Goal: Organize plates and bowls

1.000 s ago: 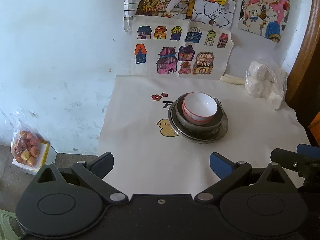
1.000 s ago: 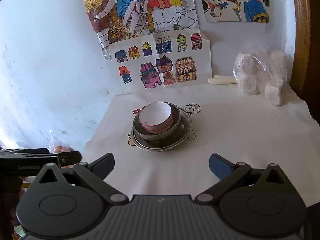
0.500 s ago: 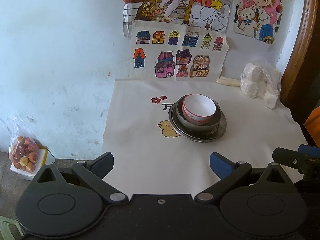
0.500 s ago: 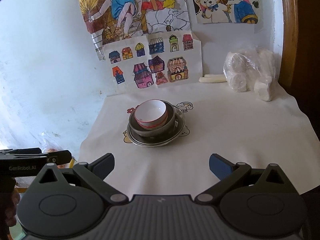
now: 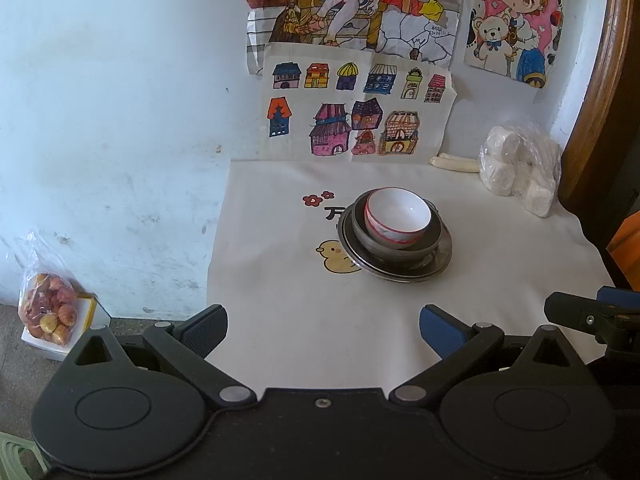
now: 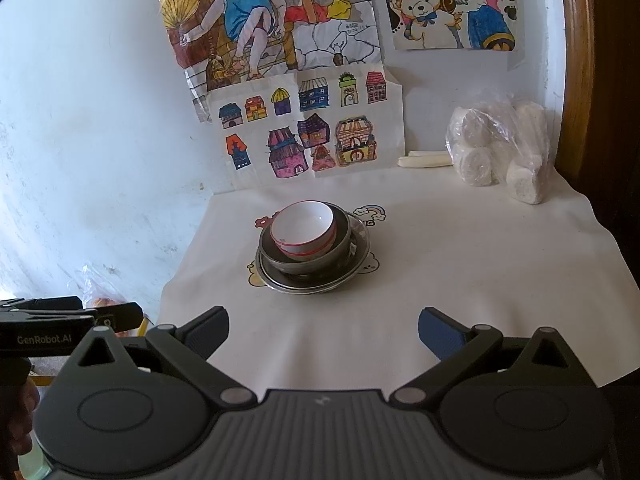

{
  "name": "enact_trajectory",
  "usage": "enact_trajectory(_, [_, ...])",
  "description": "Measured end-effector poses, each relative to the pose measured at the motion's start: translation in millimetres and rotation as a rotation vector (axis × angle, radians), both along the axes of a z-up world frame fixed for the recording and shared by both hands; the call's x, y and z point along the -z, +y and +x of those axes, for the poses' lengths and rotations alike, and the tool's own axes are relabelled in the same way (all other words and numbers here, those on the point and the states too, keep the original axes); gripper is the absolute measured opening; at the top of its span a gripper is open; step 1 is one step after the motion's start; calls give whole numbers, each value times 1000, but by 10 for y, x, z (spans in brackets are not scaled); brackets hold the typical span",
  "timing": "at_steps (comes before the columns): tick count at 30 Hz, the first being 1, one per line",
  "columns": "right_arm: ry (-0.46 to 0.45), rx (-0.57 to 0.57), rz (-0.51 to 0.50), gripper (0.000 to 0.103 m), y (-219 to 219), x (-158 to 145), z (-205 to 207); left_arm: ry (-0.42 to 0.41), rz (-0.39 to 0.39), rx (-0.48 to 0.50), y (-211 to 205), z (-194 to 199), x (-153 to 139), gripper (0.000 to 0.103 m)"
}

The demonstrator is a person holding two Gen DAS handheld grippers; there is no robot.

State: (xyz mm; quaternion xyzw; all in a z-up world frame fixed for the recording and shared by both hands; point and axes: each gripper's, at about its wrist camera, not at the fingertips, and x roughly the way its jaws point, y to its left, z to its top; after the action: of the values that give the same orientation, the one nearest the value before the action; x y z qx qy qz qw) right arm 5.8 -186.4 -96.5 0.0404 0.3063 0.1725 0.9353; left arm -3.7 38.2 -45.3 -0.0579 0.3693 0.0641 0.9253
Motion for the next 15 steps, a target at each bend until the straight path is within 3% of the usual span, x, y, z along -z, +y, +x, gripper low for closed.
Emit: enact_trajectory(15, [-4,2,-3,103,8,-18,3,-6,-5,-1,33,-12,-4,102])
